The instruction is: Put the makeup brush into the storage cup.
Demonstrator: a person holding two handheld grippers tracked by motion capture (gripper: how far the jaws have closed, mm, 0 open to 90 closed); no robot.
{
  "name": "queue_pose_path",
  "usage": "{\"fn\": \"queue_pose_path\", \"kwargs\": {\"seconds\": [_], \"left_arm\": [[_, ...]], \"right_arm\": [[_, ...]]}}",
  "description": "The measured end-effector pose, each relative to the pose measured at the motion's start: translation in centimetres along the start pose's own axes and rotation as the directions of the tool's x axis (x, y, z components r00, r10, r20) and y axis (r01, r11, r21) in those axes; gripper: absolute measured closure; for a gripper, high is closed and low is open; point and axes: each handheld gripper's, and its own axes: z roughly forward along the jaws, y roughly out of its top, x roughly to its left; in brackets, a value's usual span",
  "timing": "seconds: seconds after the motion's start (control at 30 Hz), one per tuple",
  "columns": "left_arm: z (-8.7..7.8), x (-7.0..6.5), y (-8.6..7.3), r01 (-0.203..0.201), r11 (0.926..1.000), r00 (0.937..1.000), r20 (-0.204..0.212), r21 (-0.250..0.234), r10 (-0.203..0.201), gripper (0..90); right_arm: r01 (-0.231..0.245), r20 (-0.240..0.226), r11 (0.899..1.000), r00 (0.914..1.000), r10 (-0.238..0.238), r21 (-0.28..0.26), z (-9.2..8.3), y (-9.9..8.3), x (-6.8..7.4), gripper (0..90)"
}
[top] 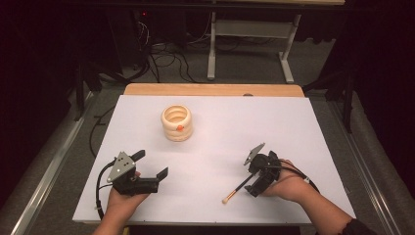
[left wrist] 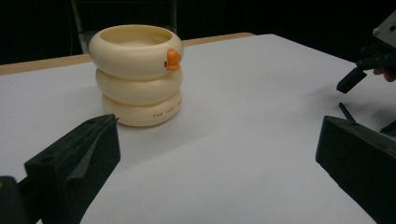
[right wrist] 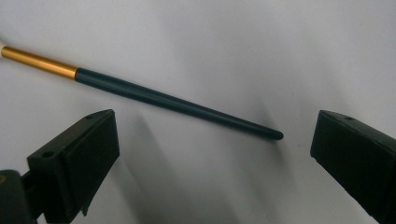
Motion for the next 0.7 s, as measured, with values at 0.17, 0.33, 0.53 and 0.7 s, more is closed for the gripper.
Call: {"fn": "queue_pose_path", "kwargs": {"seconds": [0.17,0.33,0.53,0.7], "left_arm": [[-0.01,0.01,0.00,0.005,1.0000,1.0000,0.000,-0.004,-0.005,0.5],[-0.02,-0.01,0.01,0.005,1.0000,1.0000,0.000,-0.004,-0.005,0.5],[-0.03,0.04,-0.02,0.008,1.0000,1.0000,0.000,-0.002,-0.008,0.5],[-0.02,0.07,-0.03,0.012,0.9999,0.9999,0.001,-0.005,-0.012,0.5]], "right_arm": [[0.016,-0.018,1.000,0.9997,-0.016,0.005,0.38,0.34,0.01,4.2],[0.026,-0.025,0.999,0.9993,-0.026,0.018,0.74,0.54,0.09,5.3],[0.034,-0.032,0.999,0.9989,-0.033,0.026,1.00,0.59,-0.06,7.0],[0.024,-0.047,0.999,0.9986,-0.022,0.026,1.03,0.54,-0.35,8.6]]}}
